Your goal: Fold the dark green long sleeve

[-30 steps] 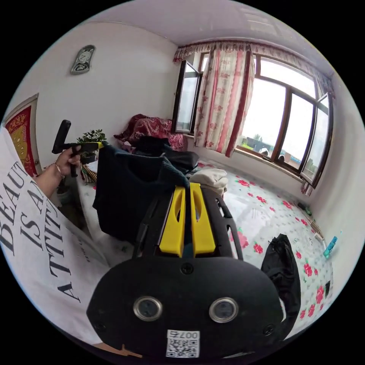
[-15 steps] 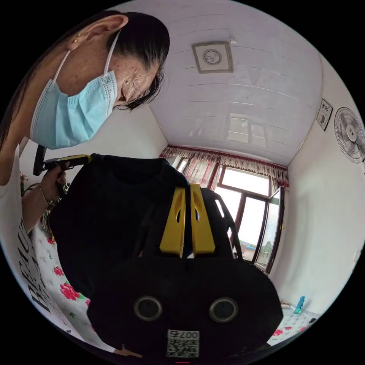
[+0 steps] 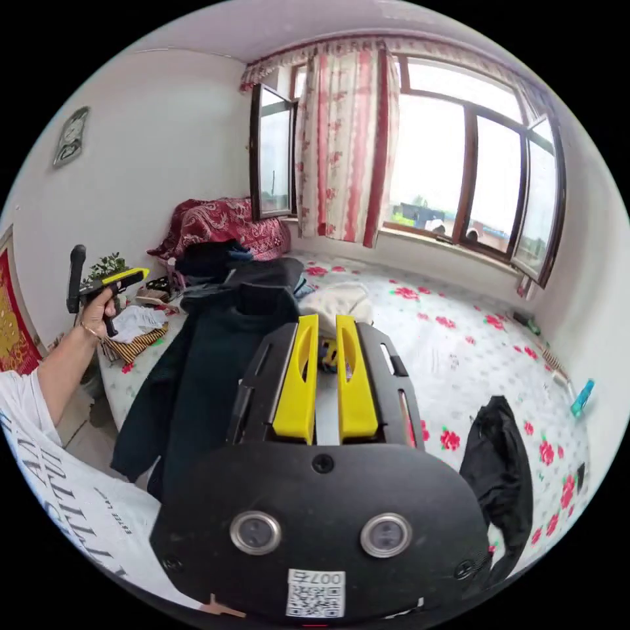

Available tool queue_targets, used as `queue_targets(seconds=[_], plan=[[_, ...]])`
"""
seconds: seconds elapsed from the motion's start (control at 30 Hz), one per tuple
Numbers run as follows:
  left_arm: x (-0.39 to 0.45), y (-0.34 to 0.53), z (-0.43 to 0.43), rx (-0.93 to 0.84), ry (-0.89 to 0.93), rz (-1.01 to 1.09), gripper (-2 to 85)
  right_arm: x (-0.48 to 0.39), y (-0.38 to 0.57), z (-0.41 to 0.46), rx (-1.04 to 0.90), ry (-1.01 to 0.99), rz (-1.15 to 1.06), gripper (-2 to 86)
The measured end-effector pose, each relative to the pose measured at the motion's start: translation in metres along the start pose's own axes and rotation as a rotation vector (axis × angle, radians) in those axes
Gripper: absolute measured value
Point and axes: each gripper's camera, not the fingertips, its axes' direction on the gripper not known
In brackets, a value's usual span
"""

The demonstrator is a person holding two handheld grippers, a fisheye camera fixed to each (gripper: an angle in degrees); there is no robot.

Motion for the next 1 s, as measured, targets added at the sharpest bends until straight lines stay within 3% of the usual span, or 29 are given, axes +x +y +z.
queue_targets(seconds=[0.1, 0.17, 0.27, 0.53, 0.6, 0.67, 0.73, 0.8, 0.87, 0.9, 0.93, 1.0], plan=[[-0.002, 0.059, 0.026, -0.087, 0.007, 0.057, -0.7, 0.041, 0.107, 0.053, -0.210, 0.059, 0.098, 5.1], [0.001, 0.116, 0.060, -0.311, 0.070, 0.073, -0.6, 0.069, 0.190, 0.086, -0.436, 0.071, 0.230, 5.4], [0.013, 0.181, 0.091, -0.604, 0.170, 0.044, 0.3, 0.086, 0.257, 0.108, -0.591, 0.037, 0.361, 6.2], [0.083, 0.196, 0.154, -0.910, 0.225, 0.063, 8.0, 0.084, 0.277, 0.218, -0.760, -0.121, 0.428, 5.0], [0.095, 0.189, 0.173, -0.967, 0.210, 0.096, 7.5, 0.080, 0.267, 0.234, -0.799, 0.029, 0.409, 3.0], [0.101, 0.171, 0.185, -0.982, 0.204, 0.127, 1.9, 0.073, 0.252, 0.255, -0.854, -0.075, 0.316, 1.0], [0.100, 0.158, 0.191, -0.988, 0.098, 0.195, 0.4, 0.078, 0.231, 0.254, -0.817, -0.052, 0.237, 0.4], [0.089, 0.146, 0.196, -0.982, -0.027, 0.263, -0.1, 0.098, 0.200, 0.235, -0.723, 0.098, 0.180, 0.2], [0.054, 0.122, 0.194, -0.949, -0.133, 0.234, -0.3, 0.149, 0.156, 0.187, -0.556, 0.444, 0.212, 0.1], [0.043, 0.115, 0.192, -0.937, -0.150, 0.204, -0.3, 0.163, 0.148, 0.172, -0.508, 0.509, 0.249, 0.1], [0.022, 0.102, 0.187, -0.919, -0.165, 0.136, -0.2, 0.187, 0.135, 0.146, -0.427, 0.547, 0.313, 0.1], [-0.003, 0.088, 0.178, -0.895, -0.204, 0.038, 0.1, 0.212, 0.128, 0.129, -0.419, 0.438, 0.371, 0.4]])
